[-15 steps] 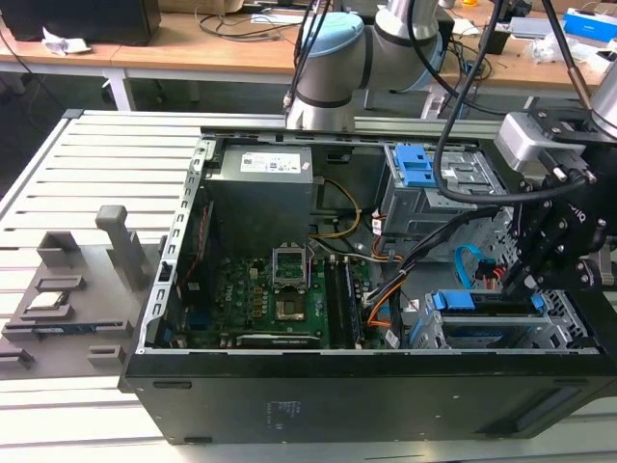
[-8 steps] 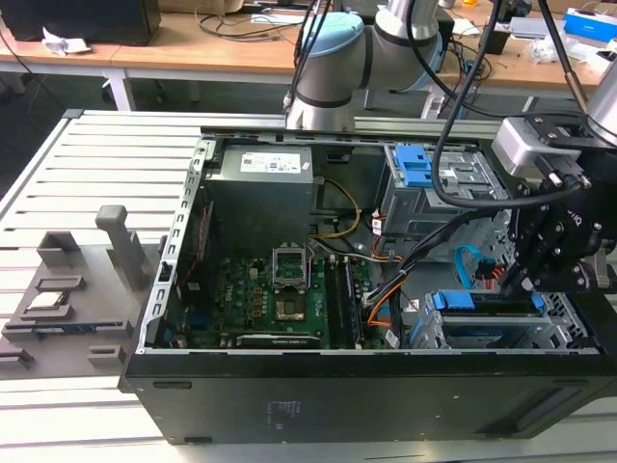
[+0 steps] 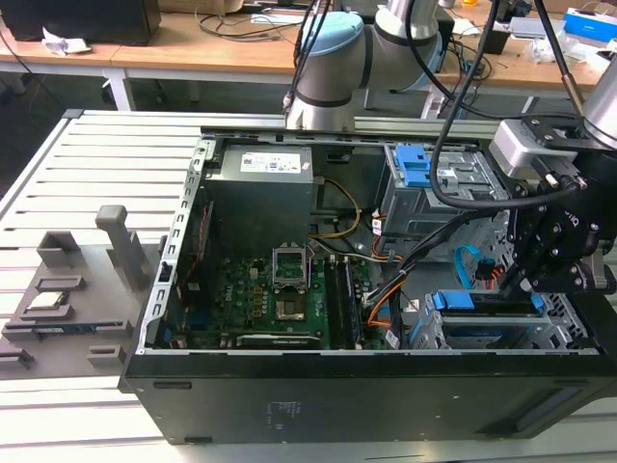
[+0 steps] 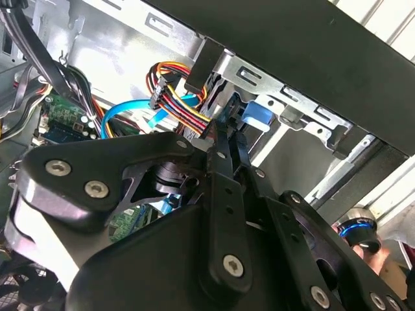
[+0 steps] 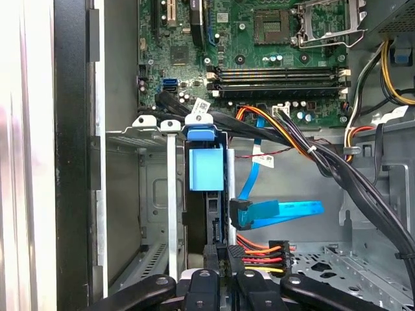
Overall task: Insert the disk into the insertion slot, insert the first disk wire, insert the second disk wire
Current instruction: 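Insert the first disk wire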
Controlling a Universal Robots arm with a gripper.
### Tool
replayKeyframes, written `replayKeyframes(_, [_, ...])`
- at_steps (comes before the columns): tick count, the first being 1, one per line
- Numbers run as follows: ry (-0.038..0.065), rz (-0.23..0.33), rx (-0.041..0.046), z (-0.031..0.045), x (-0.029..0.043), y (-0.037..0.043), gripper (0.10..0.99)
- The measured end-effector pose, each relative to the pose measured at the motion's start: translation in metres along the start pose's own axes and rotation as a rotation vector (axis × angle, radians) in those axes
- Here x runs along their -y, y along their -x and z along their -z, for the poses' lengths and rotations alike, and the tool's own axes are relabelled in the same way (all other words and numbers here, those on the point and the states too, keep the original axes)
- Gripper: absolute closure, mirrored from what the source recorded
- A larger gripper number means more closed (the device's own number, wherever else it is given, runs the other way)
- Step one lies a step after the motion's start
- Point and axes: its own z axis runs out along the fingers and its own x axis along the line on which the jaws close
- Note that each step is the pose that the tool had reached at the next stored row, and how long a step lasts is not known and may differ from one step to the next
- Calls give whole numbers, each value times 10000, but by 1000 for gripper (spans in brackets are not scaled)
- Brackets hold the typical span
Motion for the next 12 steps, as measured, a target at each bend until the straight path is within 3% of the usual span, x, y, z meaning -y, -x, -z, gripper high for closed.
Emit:
replayKeyframes(1, [0, 1, 31, -14, 1, 2, 910])
replayKeyframes(2, [0, 0, 8, -4, 0, 1, 847])
replayKeyframes(3, [0, 0, 14, 19, -1, -1, 847])
replayKeyframes(6, [0, -1, 3, 280, -12, 2, 847])
replayKeyframes(8, [0, -1, 3, 379, -16, 3, 980])
replayKeyframes(11, [0, 0, 1, 585, -24, -3, 980])
replayKeyframes(12, [0, 0, 4, 617, -25, -4, 980])
